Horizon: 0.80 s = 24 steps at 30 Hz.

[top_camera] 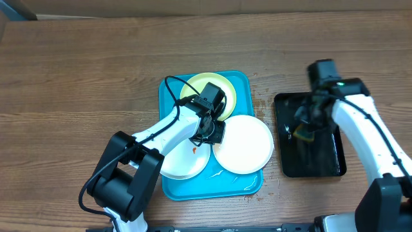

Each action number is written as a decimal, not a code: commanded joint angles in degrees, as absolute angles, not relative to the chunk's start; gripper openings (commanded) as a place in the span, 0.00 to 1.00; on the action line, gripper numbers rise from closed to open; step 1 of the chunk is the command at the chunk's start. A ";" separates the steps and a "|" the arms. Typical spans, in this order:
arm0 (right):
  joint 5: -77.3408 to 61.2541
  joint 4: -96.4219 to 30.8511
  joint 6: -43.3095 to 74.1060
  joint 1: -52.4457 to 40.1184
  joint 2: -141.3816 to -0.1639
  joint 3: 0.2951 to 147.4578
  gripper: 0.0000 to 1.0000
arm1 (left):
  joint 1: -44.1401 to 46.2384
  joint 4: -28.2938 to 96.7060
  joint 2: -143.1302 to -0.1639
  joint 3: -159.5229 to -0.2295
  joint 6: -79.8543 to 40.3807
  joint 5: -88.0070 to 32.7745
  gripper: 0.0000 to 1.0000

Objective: Clean dirty plates on tray and stack at the side

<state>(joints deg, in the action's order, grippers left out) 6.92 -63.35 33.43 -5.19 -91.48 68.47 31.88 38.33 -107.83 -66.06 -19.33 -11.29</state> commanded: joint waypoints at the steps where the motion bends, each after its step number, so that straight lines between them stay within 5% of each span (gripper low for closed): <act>1: 0.01 -60.82 28.18 -2.00 -90.17 63.22 0.04 | 32.03 38.68 -109.38 -67.40 -19.25 -9.06 0.04; 7: -0.14 -53.39 28.56 1.56 -90.17 54.04 0.09 | 32.10 43.03 -109.38 -72.14 -17.67 -9.04 0.04; 8: -0.27 -52.16 28.71 2.28 -90.17 53.01 0.26 | 32.21 44.25 -109.38 -73.47 -16.91 -8.99 0.04; 9: -0.73 -51.55 28.69 2.90 -90.17 52.53 0.58 | 32.34 45.25 -109.38 -74.63 -16.16 -8.91 0.04; 11: -2.35 -51.48 28.67 4.08 -90.15 52.60 0.87 | 32.86 47.99 -109.38 -77.41 -15.20 -7.97 0.04; 24: -25.34 -56.69 19.25 18.02 -85.86 59.44 0.90 | 38.83 58.67 -109.38 -99.02 -15.29 -1.41 0.04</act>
